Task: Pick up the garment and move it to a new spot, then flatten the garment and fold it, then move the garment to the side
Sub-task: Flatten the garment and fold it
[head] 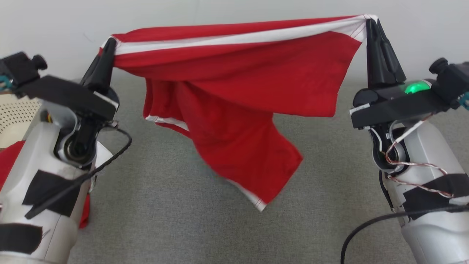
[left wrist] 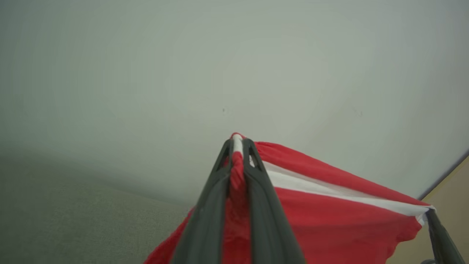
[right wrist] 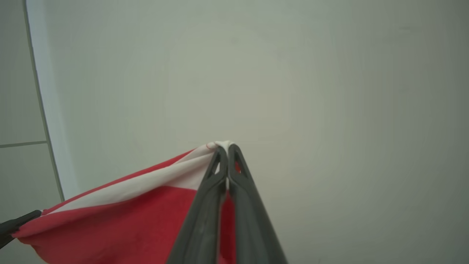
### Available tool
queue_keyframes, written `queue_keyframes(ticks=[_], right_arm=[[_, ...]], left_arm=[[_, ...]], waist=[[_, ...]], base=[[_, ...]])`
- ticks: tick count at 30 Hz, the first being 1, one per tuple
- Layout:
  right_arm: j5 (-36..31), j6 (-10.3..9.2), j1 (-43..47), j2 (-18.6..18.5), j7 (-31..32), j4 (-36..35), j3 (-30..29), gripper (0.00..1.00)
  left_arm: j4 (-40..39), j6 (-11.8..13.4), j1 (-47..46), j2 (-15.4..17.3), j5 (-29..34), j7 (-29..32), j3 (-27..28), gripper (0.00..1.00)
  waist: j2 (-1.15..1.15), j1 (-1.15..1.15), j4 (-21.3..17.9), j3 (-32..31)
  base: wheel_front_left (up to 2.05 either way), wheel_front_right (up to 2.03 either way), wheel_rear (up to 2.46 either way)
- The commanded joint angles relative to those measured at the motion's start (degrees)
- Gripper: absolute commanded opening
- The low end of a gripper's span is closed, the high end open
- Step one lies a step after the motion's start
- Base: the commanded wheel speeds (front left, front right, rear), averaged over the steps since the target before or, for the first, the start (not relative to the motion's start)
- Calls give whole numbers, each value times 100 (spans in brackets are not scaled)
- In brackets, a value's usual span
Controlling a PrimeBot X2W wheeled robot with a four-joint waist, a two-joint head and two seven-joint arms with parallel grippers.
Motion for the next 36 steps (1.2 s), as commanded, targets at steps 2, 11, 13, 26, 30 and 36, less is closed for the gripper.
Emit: queue_keyframes(ticks=[2, 11, 13, 26, 30, 36], right_arm=[[127, -10, -193, -73, -9, 162, 141, 0], [587, -9, -1084, -154, -7, 981, 703, 0], [614, -9, -1384, -136, -7, 1141, 772, 0], [-140, -9, -3995, -40, -8, 2414, 705, 0], [-624, -9, -4698, -31, -6, 2622, 353, 0], [-962, -9, -4976, 124, -7, 2624, 54, 0]], left_arm=[[98, -53, -210, -166, -344, 176, 76, 0], [576, -69, -1015, -399, -801, 294, 334, 0], [689, -87, -1248, -390, -718, 286, 287, 0], [1121, -139, -3228, -329, 328, -1110, -100, 0], [785, -140, -3755, -328, 259, -1573, -310, 0], [397, -142, -3630, -158, -310, -1722, -535, 0]], waist=[[0, 0, -17, 106], [0, 0, -96, 662], [0, 0, -119, 824], [0, 0, -208, 2378], [0, 0, -279, 2794], [0, 0, -420, 3183]], base=[[0, 0, 0], [0, 0, 0], [0, 0, 0], [0, 0, 0], [0, 0, 0], [0, 0, 0]])
